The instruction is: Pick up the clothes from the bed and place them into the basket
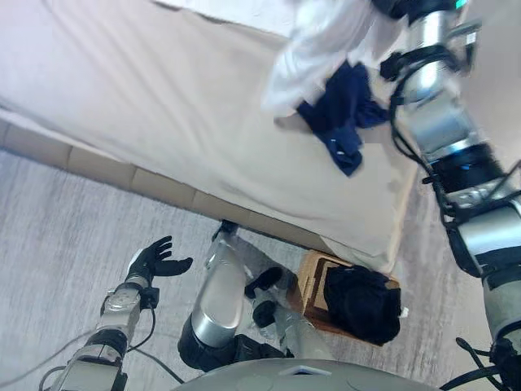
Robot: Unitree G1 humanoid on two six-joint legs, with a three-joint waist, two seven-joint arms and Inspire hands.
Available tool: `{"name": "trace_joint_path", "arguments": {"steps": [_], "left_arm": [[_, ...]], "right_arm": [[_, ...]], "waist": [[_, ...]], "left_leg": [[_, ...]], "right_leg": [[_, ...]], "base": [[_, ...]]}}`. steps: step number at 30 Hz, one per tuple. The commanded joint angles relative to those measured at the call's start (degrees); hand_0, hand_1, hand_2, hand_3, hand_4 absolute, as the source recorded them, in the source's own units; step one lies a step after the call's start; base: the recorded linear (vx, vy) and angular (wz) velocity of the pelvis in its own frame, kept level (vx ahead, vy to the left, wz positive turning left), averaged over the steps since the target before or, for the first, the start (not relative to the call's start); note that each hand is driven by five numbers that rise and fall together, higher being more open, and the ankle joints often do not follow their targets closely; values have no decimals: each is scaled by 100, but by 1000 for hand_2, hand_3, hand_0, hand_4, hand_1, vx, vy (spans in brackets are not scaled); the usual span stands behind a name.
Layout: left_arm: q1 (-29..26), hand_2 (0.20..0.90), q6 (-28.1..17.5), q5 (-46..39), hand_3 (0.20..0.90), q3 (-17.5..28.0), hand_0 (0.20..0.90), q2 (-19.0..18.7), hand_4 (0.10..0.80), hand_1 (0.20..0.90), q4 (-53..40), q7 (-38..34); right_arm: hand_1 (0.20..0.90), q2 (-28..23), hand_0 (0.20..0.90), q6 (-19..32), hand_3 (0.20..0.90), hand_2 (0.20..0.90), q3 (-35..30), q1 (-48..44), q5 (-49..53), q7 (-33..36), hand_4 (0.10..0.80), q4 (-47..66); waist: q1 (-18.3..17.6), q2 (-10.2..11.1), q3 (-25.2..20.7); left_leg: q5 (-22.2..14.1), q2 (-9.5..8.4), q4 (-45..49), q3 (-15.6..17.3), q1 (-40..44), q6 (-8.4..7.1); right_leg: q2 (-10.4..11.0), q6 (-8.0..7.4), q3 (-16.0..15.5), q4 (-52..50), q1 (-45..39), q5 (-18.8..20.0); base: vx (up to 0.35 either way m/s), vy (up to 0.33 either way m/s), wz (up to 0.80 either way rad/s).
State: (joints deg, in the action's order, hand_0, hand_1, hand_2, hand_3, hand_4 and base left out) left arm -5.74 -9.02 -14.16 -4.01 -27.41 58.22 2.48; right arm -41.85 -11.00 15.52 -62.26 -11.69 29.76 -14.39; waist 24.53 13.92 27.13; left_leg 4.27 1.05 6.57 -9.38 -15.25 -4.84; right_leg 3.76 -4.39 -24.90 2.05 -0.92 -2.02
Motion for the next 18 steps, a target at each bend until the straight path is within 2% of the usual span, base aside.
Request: {"name": "trace_joint_path", "arguments": {"steps": [1,6,9,15,18], "left_arm": [[581,900,233,584,900,-336,900,178,800,900,296,-167],[607,900,566,755,900,-424,900,428,800,900,591,-281],[539,900,735,777,900,-422,900,520,800,900,712,-257],[491,900,969,941,900,-529,900,690,800,900,755,-106],[404,900,1067,1036,900,-666,900,732,800,900,726,-22]], "right_arm": [[300,-612,300,99,200,300,-345,478,65,351,100,463],[300,-820,300,-85,200,300,-696,898,57,272,100,766],[300,-1034,300,-168,200,300,-908,1085,274,336,100,840],[300,-1370,300,-4,200,300,-1541,1835,722,419,100,940],[300,-1281,300,216,200,300,-1822,2404,928,132,100,970]], "waist": [[-406,-385,-1459],[-934,-617,-2077],[-1225,-716,-2280],[-1740,-901,-2489],[-1971,-994,-2503]], "left_leg": [[-201,-148,-1056,195,1037,491],[-314,-152,-1145,590,1563,496],[-405,-133,-1157,853,1803,474],[-541,-105,-1157,1275,2066,480],[-583,-69,-1157,1485,2151,472]], "right_leg": [[118,-155,230,-552,-323,-33],[87,-121,544,-275,-586,40],[45,-76,705,-49,-695,84],[13,-25,1011,83,-682,140],[-14,5,1162,67,-651,151]], "base": [[111,15,-14],[53,-12,-31],[-10,-64,-29],[-42,-93,-37],[-84,-95,-48]]}}
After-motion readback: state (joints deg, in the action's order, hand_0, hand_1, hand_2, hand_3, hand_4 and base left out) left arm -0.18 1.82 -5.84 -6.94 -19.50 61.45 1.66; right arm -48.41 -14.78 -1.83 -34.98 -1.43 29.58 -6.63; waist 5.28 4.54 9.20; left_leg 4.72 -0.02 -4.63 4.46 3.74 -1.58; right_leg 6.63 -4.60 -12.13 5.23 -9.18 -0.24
